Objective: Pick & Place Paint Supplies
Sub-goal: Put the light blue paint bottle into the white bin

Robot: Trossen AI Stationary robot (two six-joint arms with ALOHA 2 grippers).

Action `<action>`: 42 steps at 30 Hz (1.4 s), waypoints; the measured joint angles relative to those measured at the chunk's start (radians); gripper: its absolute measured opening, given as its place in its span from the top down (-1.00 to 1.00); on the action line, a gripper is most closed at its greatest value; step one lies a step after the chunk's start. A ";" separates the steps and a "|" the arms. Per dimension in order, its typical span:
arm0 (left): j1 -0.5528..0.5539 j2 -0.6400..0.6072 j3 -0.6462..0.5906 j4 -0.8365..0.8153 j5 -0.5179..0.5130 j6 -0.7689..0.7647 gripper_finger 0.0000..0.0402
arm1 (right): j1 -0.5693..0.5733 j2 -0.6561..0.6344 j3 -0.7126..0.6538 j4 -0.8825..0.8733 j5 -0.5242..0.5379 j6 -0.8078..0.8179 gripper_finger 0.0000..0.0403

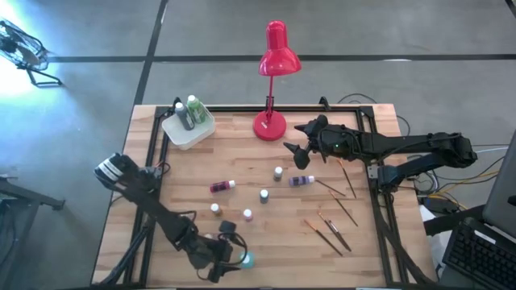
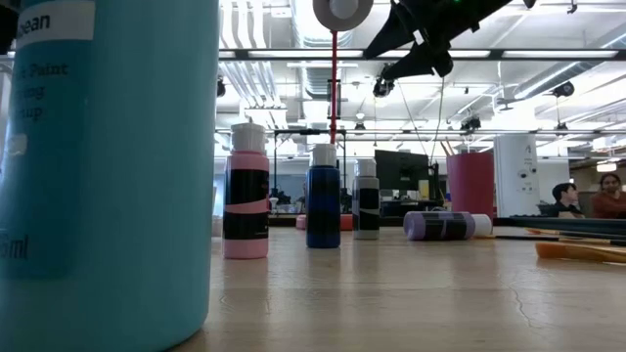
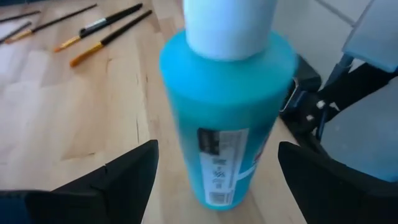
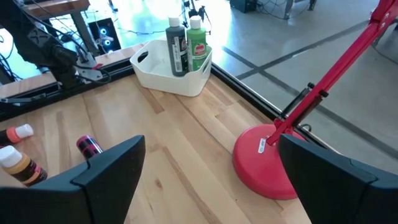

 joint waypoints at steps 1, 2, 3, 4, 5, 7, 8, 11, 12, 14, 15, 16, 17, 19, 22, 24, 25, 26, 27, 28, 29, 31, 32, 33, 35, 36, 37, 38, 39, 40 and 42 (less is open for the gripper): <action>0.007 0.008 0.000 0.012 0.011 -0.001 -0.67 | 0.000 0.000 0.000 0.000 0.000 -0.001 -0.80; 0.010 0.015 0.000 0.028 0.017 -0.002 -0.67 | 0.000 0.000 0.000 0.000 0.000 -0.001 -0.80; 0.012 0.017 0.000 0.033 0.020 0.000 -0.67 | 0.000 0.000 0.000 -0.001 0.000 -0.001 -0.79; 0.015 0.021 0.000 0.043 0.021 0.004 -0.67 | 0.000 0.000 0.000 -0.001 0.000 -0.002 -0.79; 0.016 0.026 0.000 0.055 0.022 0.009 -0.67 | 0.000 0.000 0.000 -0.002 0.000 -0.002 -0.78; 0.017 0.033 0.000 0.055 0.023 0.014 -0.67 | 0.000 0.000 0.000 -0.003 0.000 -0.006 -0.77; 0.020 0.039 0.000 0.058 0.026 0.014 -0.67 | 0.000 0.000 0.000 -0.003 0.000 -0.006 -0.76; 0.028 0.050 -0.002 0.073 0.042 0.012 -0.67 | 0.000 0.000 0.000 -0.003 0.000 -0.006 -0.75; 0.031 0.055 -0.002 0.093 0.056 0.011 -0.67 | 0.000 0.000 0.000 -0.002 0.000 -0.006 -0.76; 0.038 0.069 -0.002 0.125 0.081 0.018 -0.67 | 0.000 0.000 0.000 -0.001 0.000 -0.006 -0.77; 0.042 0.077 -0.002 0.147 0.092 0.025 -0.67 | 0.000 0.000 0.000 0.000 0.000 -0.006 -0.78; 0.045 0.088 -0.002 0.170 0.105 0.031 -0.67 | 0.000 0.000 0.000 0.001 0.000 -0.006 -0.79; 0.047 0.095 -0.002 0.187 0.114 0.037 -0.67 | 0.000 0.000 0.000 0.001 0.000 -0.006 -0.80; 0.054 0.112 -0.002 0.219 0.139 0.041 -0.67 | 0.000 0.000 0.000 0.001 0.000 -0.006 -0.80; 0.066 0.125 -0.002 0.243 0.167 0.041 -0.67 | 0.000 0.000 0.000 0.001 0.001 -0.006 -0.79; 0.072 0.125 -0.002 0.255 0.177 0.048 -0.67 | 0.000 0.000 0.000 0.001 0.000 -0.006 -0.77; 0.075 0.125 -0.002 0.258 0.179 0.052 -0.67 | 0.000 0.000 0.000 0.001 0.001 -0.006 -0.77; 0.077 0.125 -0.002 0.259 0.184 0.058 -0.67 | 0.000 0.000 0.000 0.001 0.000 -0.006 -0.76; 0.079 0.126 -0.002 0.259 0.185 0.063 -0.67 | 0.000 0.000 0.000 0.001 0.001 -0.006 -0.75; 0.080 0.126 -0.002 0.259 0.189 0.065 -0.67 | 0.000 0.000 0.000 0.001 0.001 -0.006 -0.74; 0.081 0.126 -0.002 0.259 0.191 0.065 -0.67 | 0.000 0.000 0.000 0.001 0.001 -0.007 -0.74; 0.084 0.126 -0.002 0.260 0.199 0.064 -0.66 | 0.000 0.000 0.000 0.001 0.001 -0.014 -0.73; 0.084 0.126 -0.002 0.260 0.202 0.064 -0.64 | 0.000 0.000 0.000 0.001 0.001 -0.020 -0.72; 0.084 0.126 -0.002 0.260 0.202 0.064 -0.60 | 0.000 0.000 0.000 0.001 0.001 -0.021 -0.71; 0.085 0.124 -0.002 0.258 0.203 0.064 -0.49 | 0.000 0.000 0.000 0.001 0.001 -0.021 -0.70; 0.085 0.121 -0.002 0.253 0.207 0.064 -0.40 | 0.000 0.000 0.000 0.002 0.001 -0.022 -0.69; 0.085 0.117 -0.003 0.250 0.208 0.065 -0.31 | 0.000 0.000 0.000 0.002 0.001 -0.025 -0.69; 0.085 0.114 -0.003 0.248 0.209 0.066 -0.21 | 0.000 0.000 0.000 0.002 0.001 -0.025 -0.68; 0.085 0.109 -0.003 0.242 0.210 0.068 -0.11 | 0.000 0.000 0.000 0.002 0.001 -0.025 -0.67; 0.085 0.104 -0.003 0.233 0.211 0.072 0.00 | 0.000 0.000 0.000 0.003 0.001 -0.025 -0.66; 0.085 0.094 -0.004 0.222 0.212 0.078 0.16 | 0.000 0.000 0.000 0.003 0.001 -0.026 -0.64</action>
